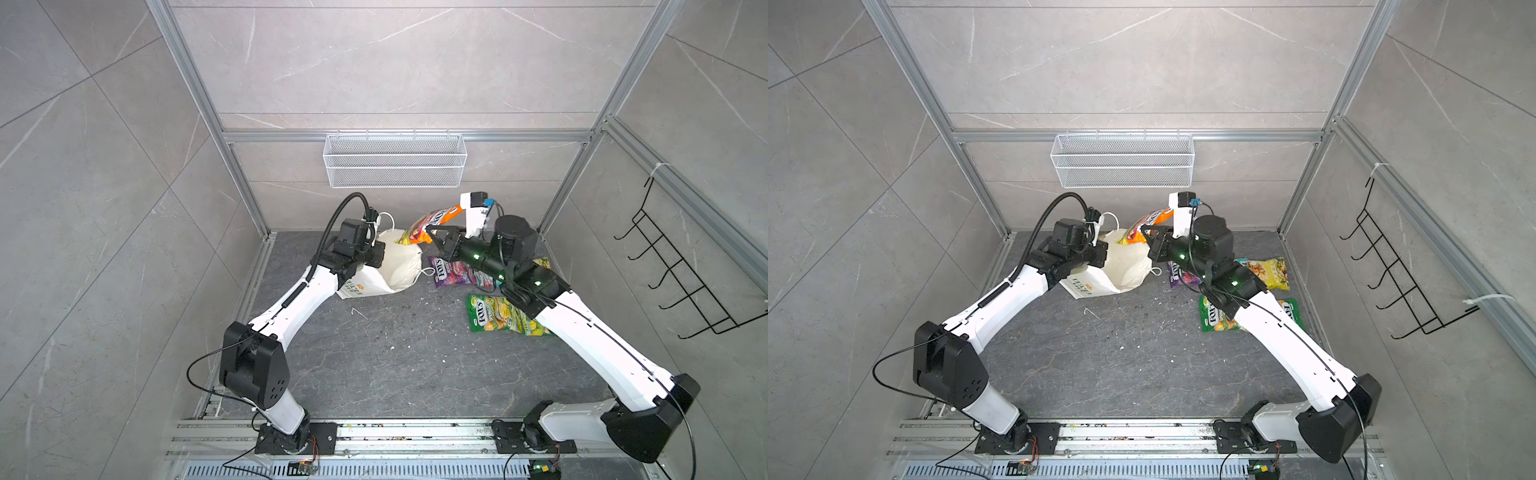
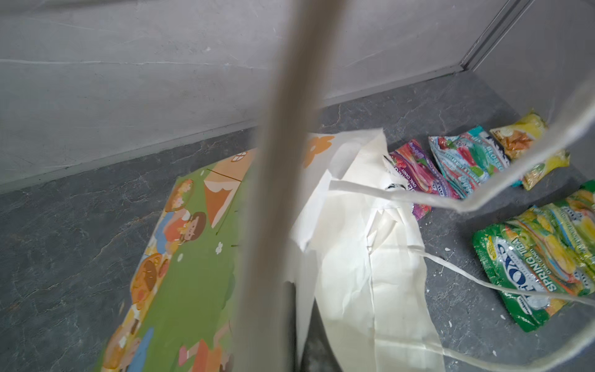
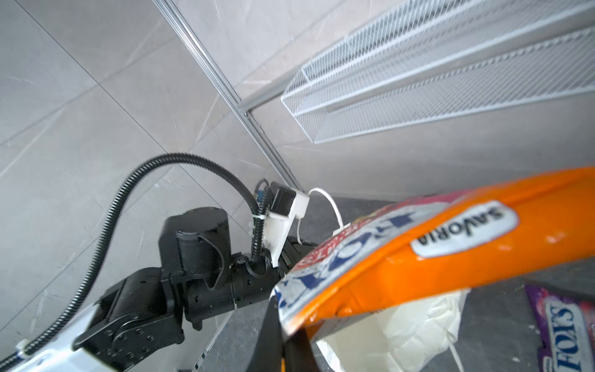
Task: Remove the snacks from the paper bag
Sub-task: 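Lift the orange packet out with the right gripper while the left stands the bag up, then carry the orange packet beside the other packets and lower it with the right gripper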
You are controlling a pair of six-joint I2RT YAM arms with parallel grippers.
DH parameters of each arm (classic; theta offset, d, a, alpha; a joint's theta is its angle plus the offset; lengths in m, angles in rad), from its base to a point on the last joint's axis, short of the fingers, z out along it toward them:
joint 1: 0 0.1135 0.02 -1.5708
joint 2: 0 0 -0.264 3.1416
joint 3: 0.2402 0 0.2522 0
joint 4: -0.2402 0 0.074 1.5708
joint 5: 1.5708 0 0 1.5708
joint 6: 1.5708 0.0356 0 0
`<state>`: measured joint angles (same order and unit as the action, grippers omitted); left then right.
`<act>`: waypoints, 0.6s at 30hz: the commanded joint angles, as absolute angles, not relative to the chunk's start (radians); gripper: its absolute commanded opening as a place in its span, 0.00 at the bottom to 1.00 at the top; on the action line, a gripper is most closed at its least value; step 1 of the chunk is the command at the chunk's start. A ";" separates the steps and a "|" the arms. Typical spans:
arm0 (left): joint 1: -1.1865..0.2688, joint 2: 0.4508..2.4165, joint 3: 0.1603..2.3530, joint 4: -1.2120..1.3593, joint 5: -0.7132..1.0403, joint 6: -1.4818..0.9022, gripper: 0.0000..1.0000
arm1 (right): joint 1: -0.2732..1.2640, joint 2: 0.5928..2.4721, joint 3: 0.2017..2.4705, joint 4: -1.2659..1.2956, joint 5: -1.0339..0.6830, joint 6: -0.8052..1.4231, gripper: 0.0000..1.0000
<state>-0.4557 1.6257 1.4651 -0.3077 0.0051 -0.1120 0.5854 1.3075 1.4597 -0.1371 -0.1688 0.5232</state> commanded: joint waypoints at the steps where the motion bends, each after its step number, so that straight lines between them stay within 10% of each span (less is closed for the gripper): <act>1: -0.445 1.587 1.518 -0.310 0.075 -0.200 0.00 | 0.549 1.245 1.498 -0.211 -0.050 0.482 0.00; 9: -0.266 1.529 1.396 -0.238 0.263 -0.532 0.00 | 0.484 1.159 1.464 -0.343 0.084 0.450 0.00; 18: -0.239 1.508 1.278 -0.219 0.250 -0.478 0.00 | 0.476 1.268 1.430 -0.493 -0.254 0.305 0.00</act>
<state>-0.2287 1.5520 1.2896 -0.2279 0.2207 -0.4870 0.4755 1.2247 1.4384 -0.4210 -0.1040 0.3973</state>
